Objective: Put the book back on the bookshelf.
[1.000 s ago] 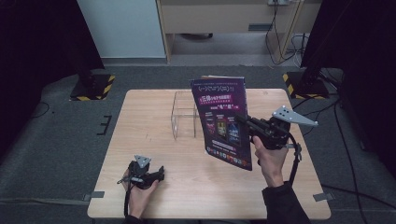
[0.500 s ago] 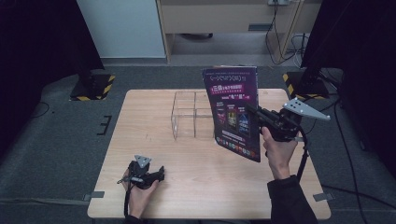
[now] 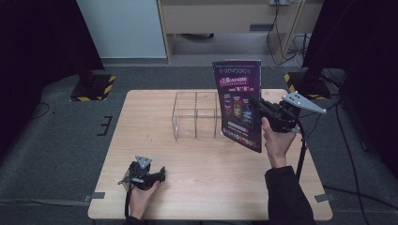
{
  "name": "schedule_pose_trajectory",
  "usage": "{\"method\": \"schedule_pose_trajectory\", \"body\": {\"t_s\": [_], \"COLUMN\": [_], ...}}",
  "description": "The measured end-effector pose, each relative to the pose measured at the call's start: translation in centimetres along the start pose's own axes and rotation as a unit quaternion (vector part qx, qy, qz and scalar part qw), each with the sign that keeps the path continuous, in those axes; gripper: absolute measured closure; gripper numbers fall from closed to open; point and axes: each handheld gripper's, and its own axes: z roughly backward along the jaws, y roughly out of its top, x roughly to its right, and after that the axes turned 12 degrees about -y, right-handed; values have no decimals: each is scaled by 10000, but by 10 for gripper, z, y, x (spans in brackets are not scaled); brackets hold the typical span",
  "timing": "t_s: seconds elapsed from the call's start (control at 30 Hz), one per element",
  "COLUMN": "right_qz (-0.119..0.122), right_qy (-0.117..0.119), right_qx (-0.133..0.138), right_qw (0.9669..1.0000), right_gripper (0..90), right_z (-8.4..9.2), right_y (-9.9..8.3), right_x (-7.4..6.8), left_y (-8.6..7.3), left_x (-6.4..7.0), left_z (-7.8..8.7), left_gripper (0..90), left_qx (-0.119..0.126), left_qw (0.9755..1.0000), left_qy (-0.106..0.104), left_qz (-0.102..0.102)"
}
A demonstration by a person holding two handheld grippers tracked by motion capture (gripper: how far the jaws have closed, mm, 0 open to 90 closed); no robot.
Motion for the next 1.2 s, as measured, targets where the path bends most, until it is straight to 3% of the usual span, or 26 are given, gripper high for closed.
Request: {"method": "schedule_pose_trajectory", "body": {"t_s": [0.47,0.9,1.2], "right_qz": [32,46,113], "right_qy": [-367,-643,-705], "right_qx": [-11,-14,-91], "right_qw": [9993,9979,9974], "right_gripper": [844,843,844], "right_z": [-36,-55,-65], "right_y": [-13,-26,-40], "right_x": [6,7,4], "left_y": [0,0,0], "left_x": [0,0,0], "left_z": [0,0,0], "left_gripper": [133,132,132], "left_qx": [-1,-1,1], "left_qw": [10000,10000,10000], "left_qy": [0,1,2], "left_qz": [-4,-5,-6]}}
